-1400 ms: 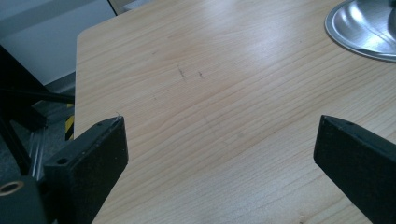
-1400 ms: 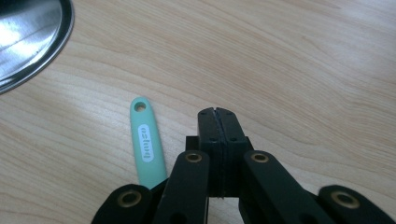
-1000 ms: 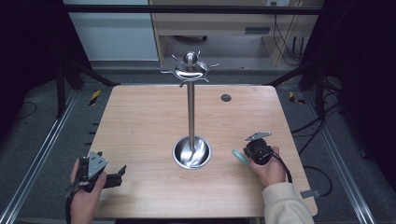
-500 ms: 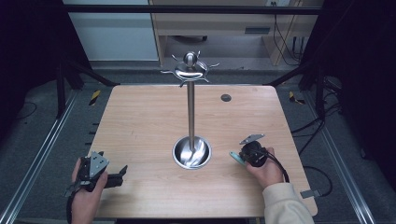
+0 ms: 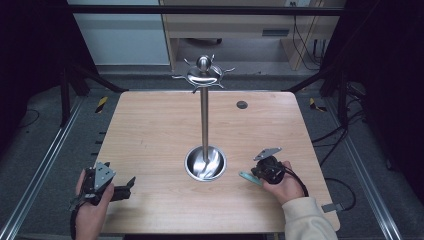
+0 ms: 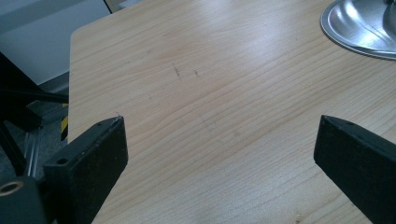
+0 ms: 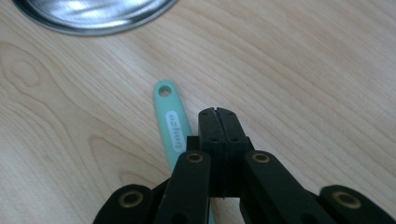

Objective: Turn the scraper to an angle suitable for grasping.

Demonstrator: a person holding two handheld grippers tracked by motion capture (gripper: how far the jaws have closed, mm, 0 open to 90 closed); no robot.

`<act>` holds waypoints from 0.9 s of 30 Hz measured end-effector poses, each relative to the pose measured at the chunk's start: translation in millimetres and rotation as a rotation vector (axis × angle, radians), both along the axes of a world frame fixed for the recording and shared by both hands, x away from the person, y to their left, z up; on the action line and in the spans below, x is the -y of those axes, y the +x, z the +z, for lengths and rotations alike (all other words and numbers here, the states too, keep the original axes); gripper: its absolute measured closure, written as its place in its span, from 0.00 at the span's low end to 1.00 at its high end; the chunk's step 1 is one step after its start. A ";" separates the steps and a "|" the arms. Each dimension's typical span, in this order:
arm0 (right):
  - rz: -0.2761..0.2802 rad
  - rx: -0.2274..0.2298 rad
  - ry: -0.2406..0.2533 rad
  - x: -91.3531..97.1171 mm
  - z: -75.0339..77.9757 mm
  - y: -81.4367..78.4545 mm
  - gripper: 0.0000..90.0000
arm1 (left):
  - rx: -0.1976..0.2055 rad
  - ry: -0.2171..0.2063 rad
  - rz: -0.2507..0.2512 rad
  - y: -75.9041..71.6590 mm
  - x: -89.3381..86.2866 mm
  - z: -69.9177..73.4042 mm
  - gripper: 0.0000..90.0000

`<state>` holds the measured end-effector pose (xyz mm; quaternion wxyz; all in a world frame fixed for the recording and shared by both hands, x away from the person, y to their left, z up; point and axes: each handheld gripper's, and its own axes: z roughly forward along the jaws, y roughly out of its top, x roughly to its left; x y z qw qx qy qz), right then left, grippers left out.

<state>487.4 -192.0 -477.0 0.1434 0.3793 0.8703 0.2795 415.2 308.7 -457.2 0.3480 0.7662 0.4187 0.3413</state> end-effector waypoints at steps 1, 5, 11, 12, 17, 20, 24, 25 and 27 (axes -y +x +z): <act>-0.001 0.003 0.011 -0.4 2.0 -0.9 1.00 | -0.001 -0.006 0.005 -0.4 -1.1 0.0 0.03; 0.016 -0.002 -0.022 -3.0 8.2 -2.9 1.00 | 0.001 -0.026 0.019 -5.7 -3.8 2.5 0.03; 0.048 -0.031 -0.089 -8.8 29.1 0.4 1.00 | 0.021 -0.061 0.031 -16.0 -10.0 6.4 0.03; 0.056 -0.035 -0.098 -10.5 34.7 0.1 1.00 | 0.016 -0.059 0.032 -15.0 -9.8 5.2 0.03; 0.099 -0.072 -0.139 -14.9 53.5 1.0 0.99 | 0.003 -0.055 0.041 -12.7 -11.2 3.1 0.03; 0.110 -0.098 -0.177 -17.4 54.6 2.3 0.98 | 0.013 -0.061 0.040 -12.3 -11.0 5.3 0.03; 0.125 -0.121 -0.205 -21.4 54.9 2.8 0.97 | 0.015 -0.052 0.048 -11.7 -10.2 4.3 0.04; 0.121 -0.131 -0.216 -22.6 53.9 2.5 0.97 | 0.009 -0.054 0.047 -10.8 -10.4 3.6 0.04; 0.132 -0.139 -0.236 -24.1 51.8 2.8 0.96 | 0.010 -0.056 0.047 -10.5 -10.5 3.7 0.04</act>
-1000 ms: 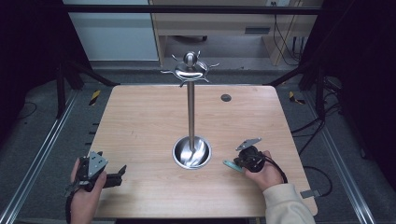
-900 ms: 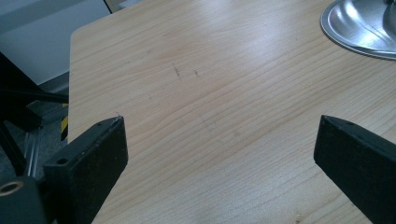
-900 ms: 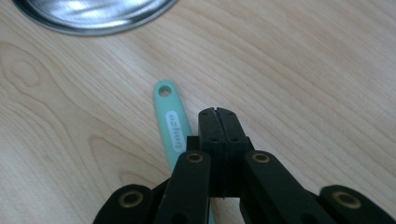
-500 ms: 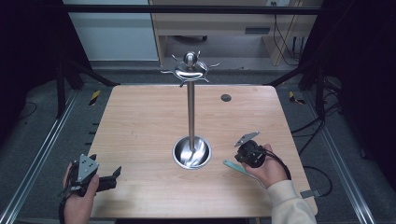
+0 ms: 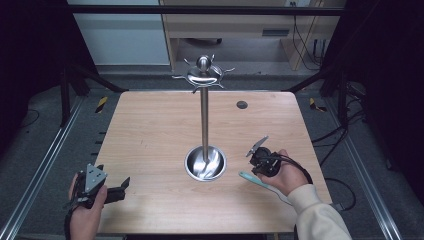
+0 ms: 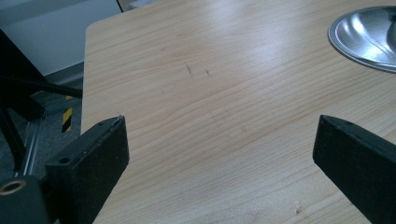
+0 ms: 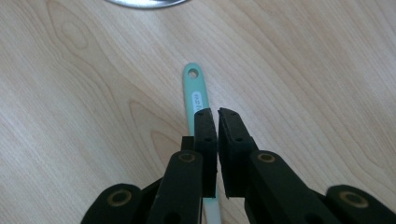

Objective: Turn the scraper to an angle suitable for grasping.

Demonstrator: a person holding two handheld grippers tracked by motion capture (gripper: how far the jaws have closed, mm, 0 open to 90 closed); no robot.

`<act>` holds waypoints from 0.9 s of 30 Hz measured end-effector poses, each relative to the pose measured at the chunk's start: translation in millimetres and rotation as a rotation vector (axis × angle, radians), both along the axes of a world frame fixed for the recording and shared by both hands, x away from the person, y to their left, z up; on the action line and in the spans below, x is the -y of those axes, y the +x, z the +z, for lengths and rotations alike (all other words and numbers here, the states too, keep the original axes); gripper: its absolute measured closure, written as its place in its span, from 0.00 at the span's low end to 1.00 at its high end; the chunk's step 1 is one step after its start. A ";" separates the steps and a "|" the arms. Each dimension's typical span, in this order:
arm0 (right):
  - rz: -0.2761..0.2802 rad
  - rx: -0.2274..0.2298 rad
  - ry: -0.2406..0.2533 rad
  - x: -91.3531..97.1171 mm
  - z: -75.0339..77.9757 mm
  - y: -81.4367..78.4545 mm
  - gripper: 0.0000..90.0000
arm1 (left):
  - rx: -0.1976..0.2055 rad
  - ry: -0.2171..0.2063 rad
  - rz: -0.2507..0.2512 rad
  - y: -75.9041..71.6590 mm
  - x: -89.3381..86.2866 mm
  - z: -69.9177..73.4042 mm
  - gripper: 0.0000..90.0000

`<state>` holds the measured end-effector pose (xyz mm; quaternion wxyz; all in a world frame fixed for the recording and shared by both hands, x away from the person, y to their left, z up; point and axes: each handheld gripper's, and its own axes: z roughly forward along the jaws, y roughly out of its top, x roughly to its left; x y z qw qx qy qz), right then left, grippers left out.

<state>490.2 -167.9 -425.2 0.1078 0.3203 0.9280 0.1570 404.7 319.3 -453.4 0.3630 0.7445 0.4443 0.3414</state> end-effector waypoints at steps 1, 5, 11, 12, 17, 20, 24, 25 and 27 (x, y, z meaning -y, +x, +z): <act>0.001 -0.006 -0.008 -0.9 -0.6 -0.4 0.96 | 0.004 -0.001 -0.001 0.6 0.1 0.1 0.04; 0.014 -0.018 -0.022 -1.5 -2.4 1.4 0.95 | -0.003 0.000 -0.005 3.3 0.7 -1.0 0.04; 0.008 -0.045 -0.035 -0.1 -7.3 6.9 0.91 | -0.008 0.007 0.003 5.2 -1.2 -2.4 0.04; 0.007 -0.044 -0.030 0.1 -7.7 7.0 0.90 | -0.008 0.006 0.006 5.2 -1.9 -2.4 0.04; 0.018 -0.049 -0.023 0.1 -11.3 6.6 0.89 | -0.007 0.008 0.002 5.9 -0.6 -2.0 0.04; 0.039 -0.067 -0.039 -3.9 -16.1 7.0 0.86 | -0.009 0.017 -0.011 6.3 2.5 -2.4 0.04; 0.042 -0.086 -0.056 -8.9 -19.3 10.9 0.84 | -0.013 0.016 -0.014 7.3 2.3 -2.9 0.04; 0.042 -0.086 -0.056 -8.9 -19.3 10.9 0.84 | -0.013 0.016 -0.014 7.3 2.3 -2.9 0.04; 0.049 -0.101 -0.068 -14.0 -22.6 13.4 0.80 | -0.013 0.011 -0.013 7.3 1.7 -3.0 0.04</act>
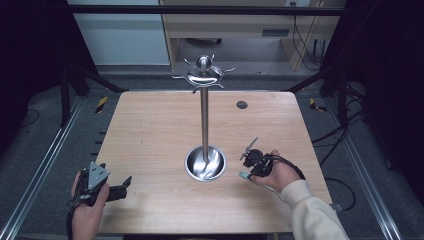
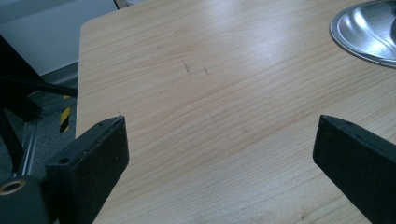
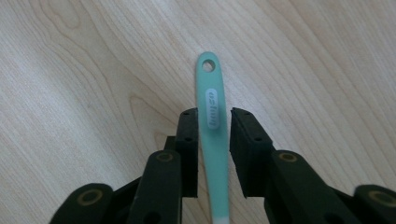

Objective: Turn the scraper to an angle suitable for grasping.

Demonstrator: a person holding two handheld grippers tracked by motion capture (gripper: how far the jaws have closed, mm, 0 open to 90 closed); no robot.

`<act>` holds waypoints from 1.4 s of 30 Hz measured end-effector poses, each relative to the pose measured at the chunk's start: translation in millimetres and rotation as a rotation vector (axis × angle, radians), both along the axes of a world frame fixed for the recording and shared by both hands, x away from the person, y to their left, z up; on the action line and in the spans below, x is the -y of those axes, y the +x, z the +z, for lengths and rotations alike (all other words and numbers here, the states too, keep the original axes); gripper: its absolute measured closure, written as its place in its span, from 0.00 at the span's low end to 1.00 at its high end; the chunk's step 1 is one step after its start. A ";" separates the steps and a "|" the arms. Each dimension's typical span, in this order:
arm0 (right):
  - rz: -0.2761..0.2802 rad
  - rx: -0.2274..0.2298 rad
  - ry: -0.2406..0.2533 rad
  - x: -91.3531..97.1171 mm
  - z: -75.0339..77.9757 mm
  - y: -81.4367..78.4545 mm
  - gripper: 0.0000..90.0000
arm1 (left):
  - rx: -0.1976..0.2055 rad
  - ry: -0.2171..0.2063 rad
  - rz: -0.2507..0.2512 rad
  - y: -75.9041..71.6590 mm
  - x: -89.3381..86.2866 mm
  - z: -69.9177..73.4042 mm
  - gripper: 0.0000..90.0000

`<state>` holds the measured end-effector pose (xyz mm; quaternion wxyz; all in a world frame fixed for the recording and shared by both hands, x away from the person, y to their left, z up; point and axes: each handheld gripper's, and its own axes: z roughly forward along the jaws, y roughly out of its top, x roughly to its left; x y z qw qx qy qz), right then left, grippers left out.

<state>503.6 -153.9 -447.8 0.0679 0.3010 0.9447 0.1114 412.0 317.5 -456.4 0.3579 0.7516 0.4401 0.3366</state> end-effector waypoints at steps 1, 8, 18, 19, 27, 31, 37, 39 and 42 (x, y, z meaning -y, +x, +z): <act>0.000 0.000 0.000 0.0 0.0 0.0 0.80 | 0.002 -0.001 0.002 -0.2 0.0 0.1 0.04; 0.017 -0.026 -0.032 -6.4 -8.1 4.2 0.77 | -0.002 0.008 0.000 -0.1 0.5 -0.4 0.04; 0.007 -0.044 -0.034 -6.7 -15.3 9.3 0.77 | -0.002 0.011 -0.003 0.0 0.9 -0.4 0.04; 0.006 -0.046 -0.037 -6.9 -16.0 9.5 0.77 | -0.002 0.011 -0.003 0.0 0.9 -0.4 0.04; 0.009 -0.049 -0.032 -6.9 -18.7 11.8 0.80 | -0.003 0.011 -0.005 0.0 1.2 -0.5 0.04; 0.021 -0.046 -0.033 -6.9 -18.5 11.6 0.82 | -0.005 0.014 -0.006 0.2 1.5 -0.8 0.04; 0.003 -0.059 -0.016 -3.5 -13.4 10.3 0.83 | -0.007 0.009 -0.005 0.4 0.4 -1.0 0.04; 0.002 -0.048 0.006 -1.9 -8.2 8.3 0.83 | -0.009 0.009 -0.006 0.3 0.0 -0.9 0.04; 0.001 -0.030 0.019 0.5 2.1 5.4 0.83 | -0.006 0.009 -0.005 0.1 0.3 -0.7 0.04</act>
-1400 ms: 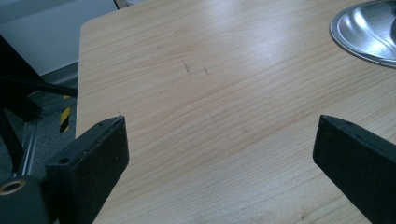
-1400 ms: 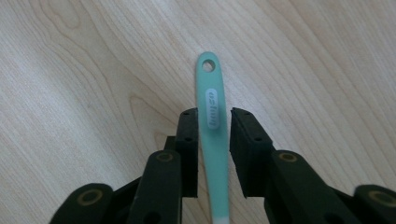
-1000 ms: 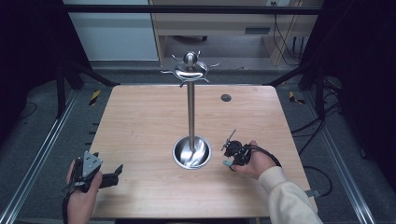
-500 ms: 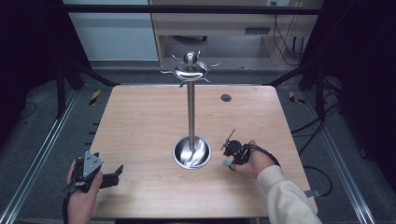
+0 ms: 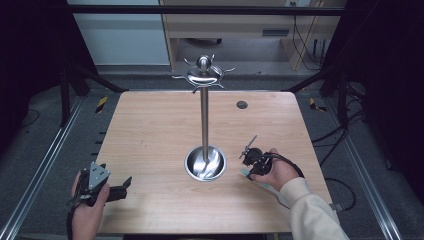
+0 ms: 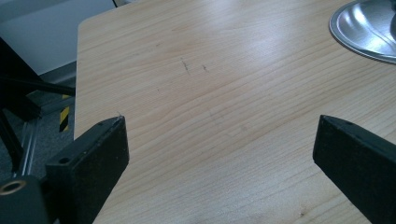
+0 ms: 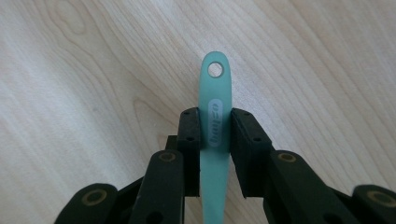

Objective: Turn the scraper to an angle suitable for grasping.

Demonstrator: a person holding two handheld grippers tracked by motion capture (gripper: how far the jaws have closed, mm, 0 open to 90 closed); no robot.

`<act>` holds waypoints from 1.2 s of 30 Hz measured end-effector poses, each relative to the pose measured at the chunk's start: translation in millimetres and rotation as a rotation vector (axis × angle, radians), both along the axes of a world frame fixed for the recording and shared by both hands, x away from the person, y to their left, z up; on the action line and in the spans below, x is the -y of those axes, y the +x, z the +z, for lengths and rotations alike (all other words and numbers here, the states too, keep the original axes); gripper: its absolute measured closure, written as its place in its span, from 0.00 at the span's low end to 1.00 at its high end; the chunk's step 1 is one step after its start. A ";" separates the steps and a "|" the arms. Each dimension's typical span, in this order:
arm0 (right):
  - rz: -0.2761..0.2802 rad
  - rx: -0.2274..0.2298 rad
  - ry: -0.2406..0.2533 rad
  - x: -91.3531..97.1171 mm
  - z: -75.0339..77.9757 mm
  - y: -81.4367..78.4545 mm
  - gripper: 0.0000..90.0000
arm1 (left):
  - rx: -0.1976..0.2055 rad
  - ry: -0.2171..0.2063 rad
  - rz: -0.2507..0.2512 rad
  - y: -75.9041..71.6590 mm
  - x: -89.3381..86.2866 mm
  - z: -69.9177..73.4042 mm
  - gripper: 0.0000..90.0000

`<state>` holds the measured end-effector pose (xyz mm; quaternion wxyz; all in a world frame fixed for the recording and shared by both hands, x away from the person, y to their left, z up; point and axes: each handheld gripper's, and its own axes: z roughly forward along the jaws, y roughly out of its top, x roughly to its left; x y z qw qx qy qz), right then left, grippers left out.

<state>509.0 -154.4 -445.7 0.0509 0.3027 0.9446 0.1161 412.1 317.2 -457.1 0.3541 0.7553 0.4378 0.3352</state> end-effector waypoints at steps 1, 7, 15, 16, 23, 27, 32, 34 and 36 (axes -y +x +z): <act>-0.002 0.001 0.006 1.1 3.5 -0.8 0.83 | 0.002 0.001 -0.002 -0.1 0.1 0.2 0.04; -0.018 0.028 0.028 8.7 20.6 -4.4 0.83 | 0.005 -0.001 -0.008 -0.3 0.8 0.4 0.04; -0.035 0.089 0.057 17.8 43.1 -6.1 0.83 | 0.005 -0.001 -0.005 0.1 0.5 0.5 0.04; -0.050 0.105 0.077 20.4 51.5 -7.1 0.83 | 0.004 -0.001 -0.005 0.2 0.5 0.4 0.04; -0.060 0.167 0.128 26.8 76.1 -10.9 0.83 | 0.005 -0.001 -0.007 -0.1 0.5 0.6 0.04; -0.052 0.195 0.141 27.4 87.0 -13.0 0.83 | 0.003 0.001 -0.007 0.0 0.7 0.7 0.04; -0.052 0.223 0.169 28.6 98.0 -14.4 0.83 | 0.003 0.002 -0.005 0.2 0.2 0.6 0.04; -0.052 0.241 0.193 29.6 104.9 -15.4 0.83 | 0.004 0.002 -0.005 0.0 0.0 0.7 0.04; -0.052 0.257 0.208 30.4 110.4 -16.6 0.83 | 0.004 0.002 -0.005 -0.1 0.1 0.7 0.04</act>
